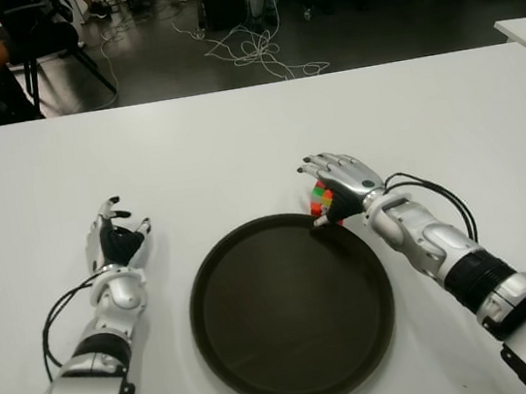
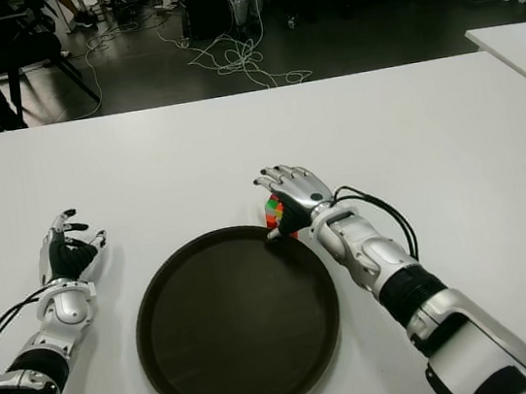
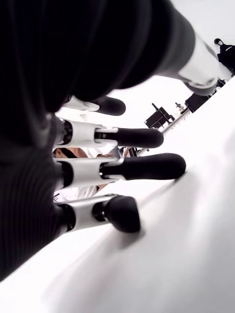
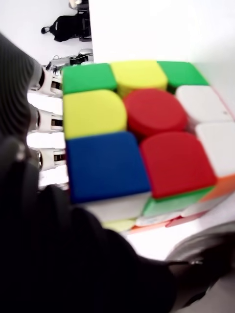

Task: Pick up the Rubik's Cube and put it in the plate

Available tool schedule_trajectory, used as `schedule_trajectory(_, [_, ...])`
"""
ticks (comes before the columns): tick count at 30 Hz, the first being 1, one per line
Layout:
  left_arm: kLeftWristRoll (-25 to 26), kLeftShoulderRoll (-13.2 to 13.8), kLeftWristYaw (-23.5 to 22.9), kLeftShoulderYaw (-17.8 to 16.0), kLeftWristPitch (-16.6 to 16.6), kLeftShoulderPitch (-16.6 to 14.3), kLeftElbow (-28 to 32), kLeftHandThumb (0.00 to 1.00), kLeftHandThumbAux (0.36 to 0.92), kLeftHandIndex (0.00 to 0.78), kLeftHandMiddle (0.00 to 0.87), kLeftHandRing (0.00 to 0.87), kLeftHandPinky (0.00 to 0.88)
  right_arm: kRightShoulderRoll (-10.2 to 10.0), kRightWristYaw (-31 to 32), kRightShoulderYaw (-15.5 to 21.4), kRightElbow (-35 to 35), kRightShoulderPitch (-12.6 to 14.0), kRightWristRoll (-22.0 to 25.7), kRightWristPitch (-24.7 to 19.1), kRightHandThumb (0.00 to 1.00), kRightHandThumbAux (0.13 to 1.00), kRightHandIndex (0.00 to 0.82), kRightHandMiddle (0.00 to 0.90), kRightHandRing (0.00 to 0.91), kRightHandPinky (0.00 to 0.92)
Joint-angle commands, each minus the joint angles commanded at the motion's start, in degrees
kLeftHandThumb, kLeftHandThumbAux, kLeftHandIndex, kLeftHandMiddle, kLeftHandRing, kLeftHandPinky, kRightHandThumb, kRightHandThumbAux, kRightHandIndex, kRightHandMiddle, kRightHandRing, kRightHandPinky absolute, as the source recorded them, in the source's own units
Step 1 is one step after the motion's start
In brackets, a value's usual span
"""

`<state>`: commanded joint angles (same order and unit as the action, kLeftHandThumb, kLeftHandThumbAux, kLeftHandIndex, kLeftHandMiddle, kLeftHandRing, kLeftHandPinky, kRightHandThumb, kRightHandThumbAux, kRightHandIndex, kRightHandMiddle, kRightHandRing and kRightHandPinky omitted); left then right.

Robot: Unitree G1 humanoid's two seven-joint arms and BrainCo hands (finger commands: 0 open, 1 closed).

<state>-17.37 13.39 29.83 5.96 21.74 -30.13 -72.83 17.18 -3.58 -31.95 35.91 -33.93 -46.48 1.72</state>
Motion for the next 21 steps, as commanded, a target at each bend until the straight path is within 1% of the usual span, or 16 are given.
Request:
schedule_trajectory(1, [0.0,0.0,0.0,0.0,0.0,0.0,0.0,0.210,0.729,0.176,0.425,0.452,0.420,0.0,0.3,0.2,-0.2,0.1,0.2,-0.1,0.004,0.654,0.000,0.001,0.005,0.001])
schedule_trajectory(3, [0.0,0.1,-0.1,0.0,0.0,0.0,-0.1,0.205,0.735,0.179,0.407,0.443,0.403,0.0,0.8,0.6,-0.5,0.1,0.5,-0.3,0.001,0.657,0.000,0.004,0.008,0.006])
schedule_trajectory(7, [-0.2,0.2,-0.1,0.1,-0.3,-0.1,-0.1,0.200,0.742,0.173,0.376,0.423,0.406,-0.1,1.3,1.2,-0.9,0.2,0.8,-0.4,0.000,0.664,0.000,0.007,0.016,0.023])
schedule_trajectory(13, [-0.4,0.2,0.3,0.2,-0.6,-0.1,-0.3,0.201,0.750,0.170,0.323,0.373,0.385,-0.4,2.3,2.5,-0.9,0.1,1.9,-0.5,0.009,0.675,0.000,0.001,0.021,0.040])
schedule_trajectory(18, [-0.5,0.2,0.4,0.3,-0.9,-0.2,-0.4,0.195,0.734,0.165,0.294,0.334,0.349,-0.6,2.4,3.6,-0.7,0.1,3.1,-0.4,0.021,0.670,0.000,0.002,0.029,0.056])
schedule_trajectory(21, [-0.6,0.3,0.3,0.4,-1.1,-0.3,-0.4,0.189,0.733,0.165,0.289,0.326,0.343,-0.5,2.2,4.2,-1.0,0.2,3.5,-0.1,0.021,0.671,0.000,0.002,0.028,0.056])
